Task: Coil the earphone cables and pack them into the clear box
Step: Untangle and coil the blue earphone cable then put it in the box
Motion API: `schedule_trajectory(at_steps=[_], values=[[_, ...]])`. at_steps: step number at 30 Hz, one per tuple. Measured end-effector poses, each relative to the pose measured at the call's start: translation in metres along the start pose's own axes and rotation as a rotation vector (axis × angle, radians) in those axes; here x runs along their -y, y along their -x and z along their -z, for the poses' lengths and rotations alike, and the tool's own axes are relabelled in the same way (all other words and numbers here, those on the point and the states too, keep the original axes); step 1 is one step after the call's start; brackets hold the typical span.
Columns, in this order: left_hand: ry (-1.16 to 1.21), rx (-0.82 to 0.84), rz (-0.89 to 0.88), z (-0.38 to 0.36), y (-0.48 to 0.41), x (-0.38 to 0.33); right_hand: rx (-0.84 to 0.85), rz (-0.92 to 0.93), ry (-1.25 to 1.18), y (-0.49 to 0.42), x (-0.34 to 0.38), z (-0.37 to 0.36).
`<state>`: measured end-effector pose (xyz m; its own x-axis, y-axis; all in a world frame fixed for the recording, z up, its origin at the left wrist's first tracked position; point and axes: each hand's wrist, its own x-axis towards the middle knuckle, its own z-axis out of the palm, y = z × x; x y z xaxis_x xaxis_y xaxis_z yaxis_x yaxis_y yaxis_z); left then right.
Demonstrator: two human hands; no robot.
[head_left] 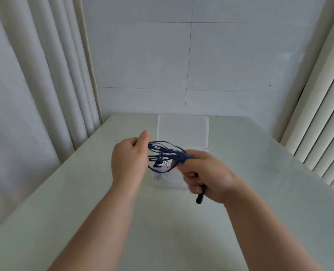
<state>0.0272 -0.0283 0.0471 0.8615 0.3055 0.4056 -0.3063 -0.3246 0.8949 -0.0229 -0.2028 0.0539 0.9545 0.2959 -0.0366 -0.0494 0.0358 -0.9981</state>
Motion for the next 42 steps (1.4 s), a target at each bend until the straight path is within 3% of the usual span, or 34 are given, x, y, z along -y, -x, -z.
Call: schedule_trajectory(at_steps=[6, 10, 13, 16, 21, 25, 28, 32, 37, 42], values=[[0.182, 0.075, 0.192, -0.032, -0.013, -0.007, -0.116, 0.014, -0.155, -0.021, 0.022, 0.018], [-0.024, 0.058, 0.118, -0.049, -0.026, -0.006, -0.528, 0.013, 0.215, -0.047, 0.020, 0.024], [-0.256, 0.136, 0.100, -0.061, -0.032, 0.002, -0.669, 0.058, 0.413, -0.066, 0.016, 0.029], [-0.501, 0.249, 0.083, -0.068, -0.035, 0.012, -0.641, 0.097, 0.529, -0.074, 0.010, 0.033], [-0.775, 0.279, -0.015, -0.066, -0.036, 0.030, -0.508, -0.036, 0.882, -0.075, 0.002, 0.036], [-0.542, 0.454, 0.088, -0.062, -0.034, 0.038, -0.421, -0.122, 1.197, -0.070, -0.002, 0.037], [-0.255, 0.492, 0.160, -0.060, -0.029, 0.037, -0.455, -0.056, 1.384, -0.065, -0.009, 0.039], [-0.107, 0.410, 0.205, -0.052, -0.027, 0.033, -0.564, 0.059, 1.413, -0.057, -0.009, 0.043], [-0.306, 0.299, 0.031, -0.032, -0.024, 0.029, -0.507, -0.003, 1.158, -0.049, -0.007, 0.041], [-0.444, 0.286, -0.095, -0.035, -0.017, 0.020, -0.423, -0.093, 1.284, -0.049, -0.007, 0.032]])
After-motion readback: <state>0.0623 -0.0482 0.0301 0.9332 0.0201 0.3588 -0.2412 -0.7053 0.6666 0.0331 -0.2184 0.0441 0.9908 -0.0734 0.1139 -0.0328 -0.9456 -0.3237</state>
